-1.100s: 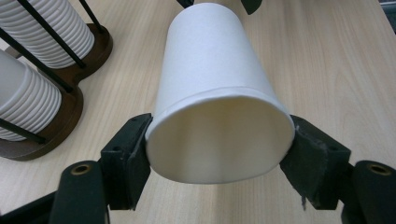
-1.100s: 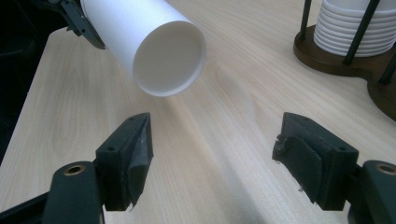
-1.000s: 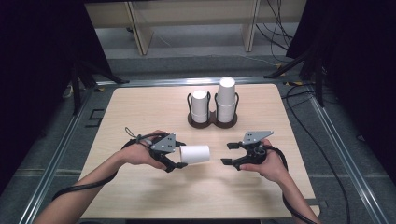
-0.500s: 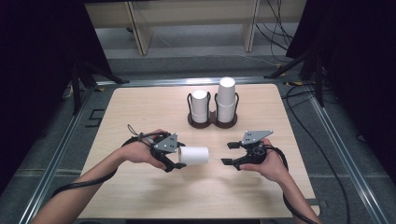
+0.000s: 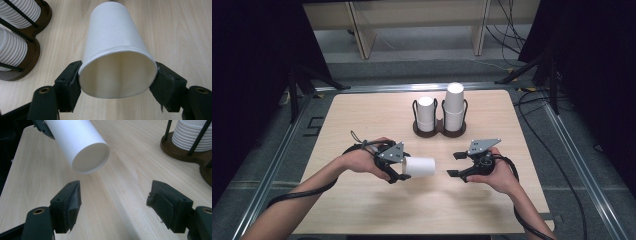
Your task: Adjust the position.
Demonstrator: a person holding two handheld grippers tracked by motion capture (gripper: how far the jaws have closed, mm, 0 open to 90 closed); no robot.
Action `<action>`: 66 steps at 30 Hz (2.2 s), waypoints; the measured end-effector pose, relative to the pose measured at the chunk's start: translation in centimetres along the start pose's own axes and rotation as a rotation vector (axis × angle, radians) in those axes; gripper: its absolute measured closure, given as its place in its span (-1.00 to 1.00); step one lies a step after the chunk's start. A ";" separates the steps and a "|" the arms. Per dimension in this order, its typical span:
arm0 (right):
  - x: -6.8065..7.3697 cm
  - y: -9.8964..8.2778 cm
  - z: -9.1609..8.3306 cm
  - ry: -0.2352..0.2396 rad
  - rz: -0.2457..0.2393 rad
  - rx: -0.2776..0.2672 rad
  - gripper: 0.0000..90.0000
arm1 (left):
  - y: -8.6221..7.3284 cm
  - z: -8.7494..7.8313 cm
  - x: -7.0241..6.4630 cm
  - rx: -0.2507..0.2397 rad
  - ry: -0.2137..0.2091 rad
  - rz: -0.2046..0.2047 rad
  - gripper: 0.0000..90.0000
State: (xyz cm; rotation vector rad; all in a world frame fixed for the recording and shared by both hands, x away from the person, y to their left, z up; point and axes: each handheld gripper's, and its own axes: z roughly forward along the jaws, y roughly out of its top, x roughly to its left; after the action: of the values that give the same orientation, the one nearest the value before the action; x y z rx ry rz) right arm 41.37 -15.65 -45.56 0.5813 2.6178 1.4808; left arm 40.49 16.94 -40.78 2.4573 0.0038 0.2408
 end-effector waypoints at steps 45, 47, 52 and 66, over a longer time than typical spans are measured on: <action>0.6 1.5 1.2 0.063 -0.104 0.049 -0.45 | 2.0 -0.5 0.4 0.141 -0.055 0.050 -0.32; 0.6 1.6 1.2 0.066 -0.105 0.056 -0.45 | 2.1 -0.5 0.5 0.145 -0.052 0.052 -0.32; 0.8 1.9 1.5 0.076 -0.105 0.061 -0.46 | 2.1 -0.5 0.6 0.170 -0.060 0.055 -0.32; 1.1 2.8 2.2 0.086 -0.136 0.097 -0.46 | 2.8 -0.6 0.9 0.232 -0.072 0.078 -0.32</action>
State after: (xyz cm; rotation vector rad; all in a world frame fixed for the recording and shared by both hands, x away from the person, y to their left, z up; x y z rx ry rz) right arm 41.70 -12.19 -44.24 0.3454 2.7445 1.3755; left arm 41.10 15.20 -38.38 2.6995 -0.1005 0.1948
